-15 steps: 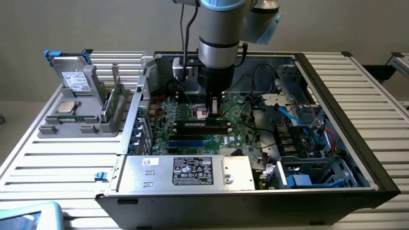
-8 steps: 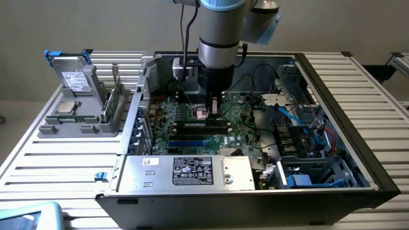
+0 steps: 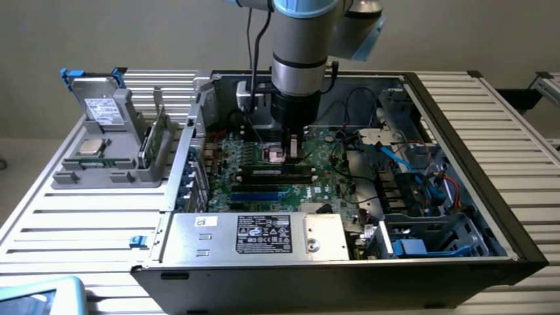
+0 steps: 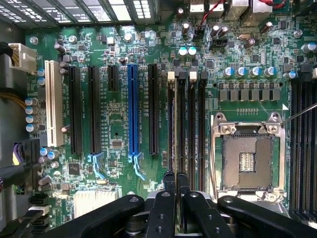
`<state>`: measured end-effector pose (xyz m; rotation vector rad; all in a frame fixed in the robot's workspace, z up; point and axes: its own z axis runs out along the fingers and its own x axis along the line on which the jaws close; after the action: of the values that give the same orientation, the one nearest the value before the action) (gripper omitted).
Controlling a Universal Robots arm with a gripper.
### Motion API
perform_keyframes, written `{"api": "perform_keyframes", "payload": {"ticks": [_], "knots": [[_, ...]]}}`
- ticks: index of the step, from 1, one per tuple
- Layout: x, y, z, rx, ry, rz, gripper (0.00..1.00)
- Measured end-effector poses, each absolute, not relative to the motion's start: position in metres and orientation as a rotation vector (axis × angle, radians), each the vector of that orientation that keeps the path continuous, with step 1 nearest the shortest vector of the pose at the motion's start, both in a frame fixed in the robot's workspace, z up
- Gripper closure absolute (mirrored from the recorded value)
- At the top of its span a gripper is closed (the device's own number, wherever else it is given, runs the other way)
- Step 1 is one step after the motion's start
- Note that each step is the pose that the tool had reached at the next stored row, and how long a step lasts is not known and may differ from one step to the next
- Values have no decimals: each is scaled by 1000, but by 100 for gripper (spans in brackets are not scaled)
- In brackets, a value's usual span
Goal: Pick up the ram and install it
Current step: 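Insert the ram into the slot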
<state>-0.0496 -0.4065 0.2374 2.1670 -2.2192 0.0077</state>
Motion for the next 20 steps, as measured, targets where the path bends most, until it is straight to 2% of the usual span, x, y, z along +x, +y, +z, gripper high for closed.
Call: {"api": "perform_keyframes", "payload": {"ticks": [20], "knots": [[-49,-407,234,2166,-2219,9,87]]}}
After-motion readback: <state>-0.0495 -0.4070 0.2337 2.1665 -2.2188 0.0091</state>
